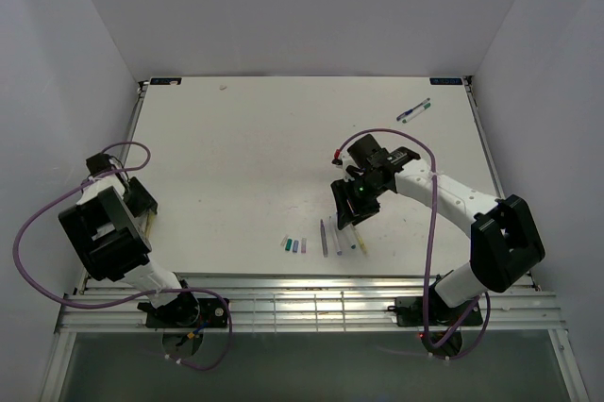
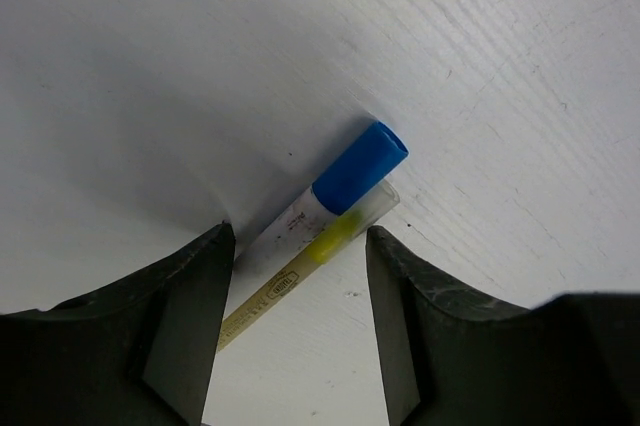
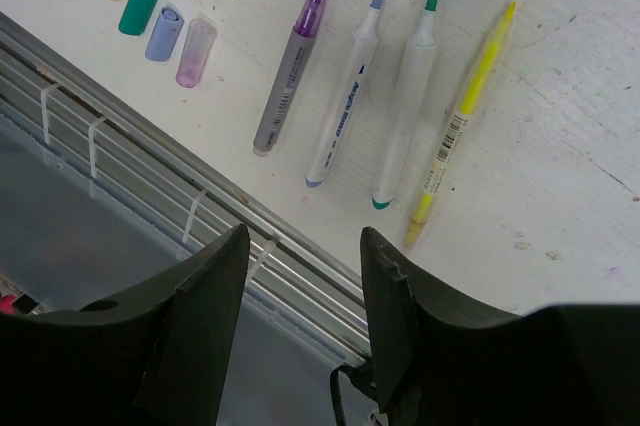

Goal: Open the pen caps

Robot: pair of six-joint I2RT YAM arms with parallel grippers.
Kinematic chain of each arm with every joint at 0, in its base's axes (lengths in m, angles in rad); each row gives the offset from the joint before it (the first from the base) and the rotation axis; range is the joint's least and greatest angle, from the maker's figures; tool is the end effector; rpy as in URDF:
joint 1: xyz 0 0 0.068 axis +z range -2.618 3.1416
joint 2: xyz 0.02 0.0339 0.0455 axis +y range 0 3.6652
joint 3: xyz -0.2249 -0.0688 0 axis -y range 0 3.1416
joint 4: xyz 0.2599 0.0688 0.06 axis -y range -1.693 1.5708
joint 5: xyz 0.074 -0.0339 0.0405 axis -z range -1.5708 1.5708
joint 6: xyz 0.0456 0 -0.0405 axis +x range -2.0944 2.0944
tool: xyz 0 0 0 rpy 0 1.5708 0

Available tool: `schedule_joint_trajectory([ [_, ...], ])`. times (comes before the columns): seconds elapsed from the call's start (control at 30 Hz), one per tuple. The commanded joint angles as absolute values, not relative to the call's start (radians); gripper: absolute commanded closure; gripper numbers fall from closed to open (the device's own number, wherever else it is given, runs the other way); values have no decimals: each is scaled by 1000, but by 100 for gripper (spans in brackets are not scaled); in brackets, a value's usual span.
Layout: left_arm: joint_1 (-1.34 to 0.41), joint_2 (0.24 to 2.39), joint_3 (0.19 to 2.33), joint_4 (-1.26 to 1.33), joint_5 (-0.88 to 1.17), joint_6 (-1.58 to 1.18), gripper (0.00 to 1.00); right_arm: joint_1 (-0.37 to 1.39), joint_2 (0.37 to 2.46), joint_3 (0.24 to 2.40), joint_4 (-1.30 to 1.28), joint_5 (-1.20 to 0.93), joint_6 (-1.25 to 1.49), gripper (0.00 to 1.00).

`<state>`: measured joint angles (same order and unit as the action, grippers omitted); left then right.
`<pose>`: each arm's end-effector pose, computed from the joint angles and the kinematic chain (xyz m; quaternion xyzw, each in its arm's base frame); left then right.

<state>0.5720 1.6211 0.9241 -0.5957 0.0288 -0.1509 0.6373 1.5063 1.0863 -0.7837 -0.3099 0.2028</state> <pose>0.2546 0.1623 0.1023 -0.3483 0.9270 0.0150 0.1385 0.2404 0.1953 0.1771 -0.2369 0.9425 0.2121 0.1028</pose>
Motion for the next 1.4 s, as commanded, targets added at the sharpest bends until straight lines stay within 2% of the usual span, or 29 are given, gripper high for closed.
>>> schedule_joint_trajectory([
  [0.0, 561, 1620, 893, -640, 67, -181, 36, 647, 1483, 1100, -776, -311, 209, 45],
  [0.1, 560, 1626, 899, -652, 74, -207, 42, 650, 1480, 1095, -770, -310, 215, 45],
  [0.53, 531, 1657, 917, -676, 117, -302, 51, 657, 1454, 1060, -742, -305, 233, 45],
  [1.37, 293, 1801, 1012, -715, 72, -488, 55, 658, 1439, 1051, -699, -284, 224, 45],
])
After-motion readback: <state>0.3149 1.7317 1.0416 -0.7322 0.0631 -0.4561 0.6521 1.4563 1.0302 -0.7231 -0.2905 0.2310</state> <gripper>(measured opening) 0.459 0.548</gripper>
